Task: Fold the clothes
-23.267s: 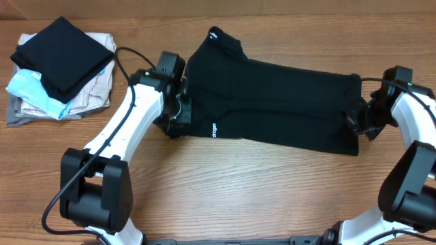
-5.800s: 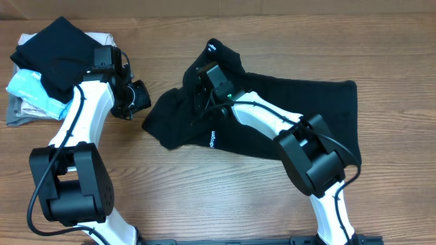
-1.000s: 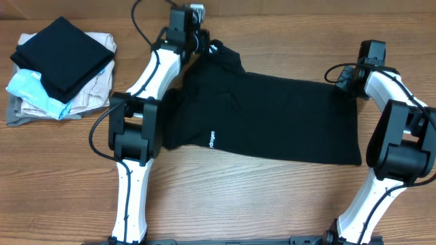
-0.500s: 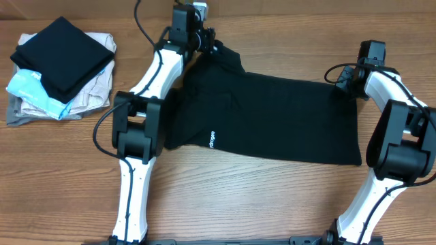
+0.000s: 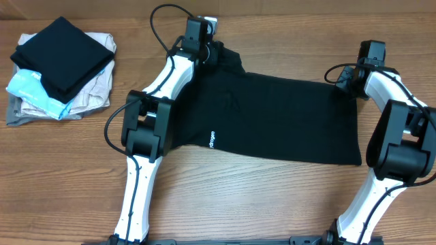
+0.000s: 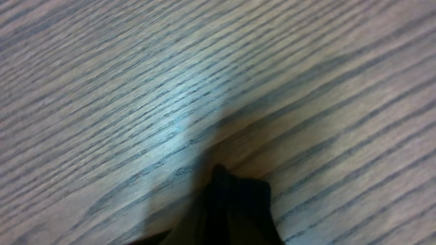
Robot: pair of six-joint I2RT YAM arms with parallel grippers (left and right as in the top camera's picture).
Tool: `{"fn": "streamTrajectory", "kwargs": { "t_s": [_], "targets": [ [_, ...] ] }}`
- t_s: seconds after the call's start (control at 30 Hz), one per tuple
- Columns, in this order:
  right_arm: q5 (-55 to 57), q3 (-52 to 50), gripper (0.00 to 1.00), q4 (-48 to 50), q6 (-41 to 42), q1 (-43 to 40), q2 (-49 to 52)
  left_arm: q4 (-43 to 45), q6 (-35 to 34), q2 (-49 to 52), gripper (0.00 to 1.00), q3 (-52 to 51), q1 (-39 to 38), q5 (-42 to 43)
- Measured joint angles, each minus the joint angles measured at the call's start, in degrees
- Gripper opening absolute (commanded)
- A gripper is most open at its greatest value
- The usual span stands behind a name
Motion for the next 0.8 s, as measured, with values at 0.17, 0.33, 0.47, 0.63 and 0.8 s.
{"fn": "streamTrajectory", "kwargs": {
  "t_s": [0.17, 0.33, 0.47, 0.63, 0.8],
  "targets": [
    [0.0, 0.0, 0.04, 0.0, 0.0, 0.0, 0.0, 0.0, 0.7, 0.0, 0.27, 0.0, 0.3, -1.8],
    [0.0, 0.0, 0.04, 0.0, -0.1, 0.0, 0.0, 0.0, 0.9, 0.0, 0.34, 1.0, 0.7, -1.8],
    [0.0, 0.0, 0.05, 0.0, 0.0, 0.0, 0.0, 0.1, 0.9, 0.0, 0.35, 1.9, 0.8, -1.7],
    [0.0, 0.0, 0.05, 0.0, -0.1, 0.0, 0.0, -0.5, 0.9, 0.0, 0.32, 1.9, 0.7, -0.9],
    [0.0, 0.0, 0.04, 0.0, 0.0, 0.0, 0.0, -0.4, 0.8, 0.0, 0.04, 1.9, 0.7, -0.6]
  ]
}}
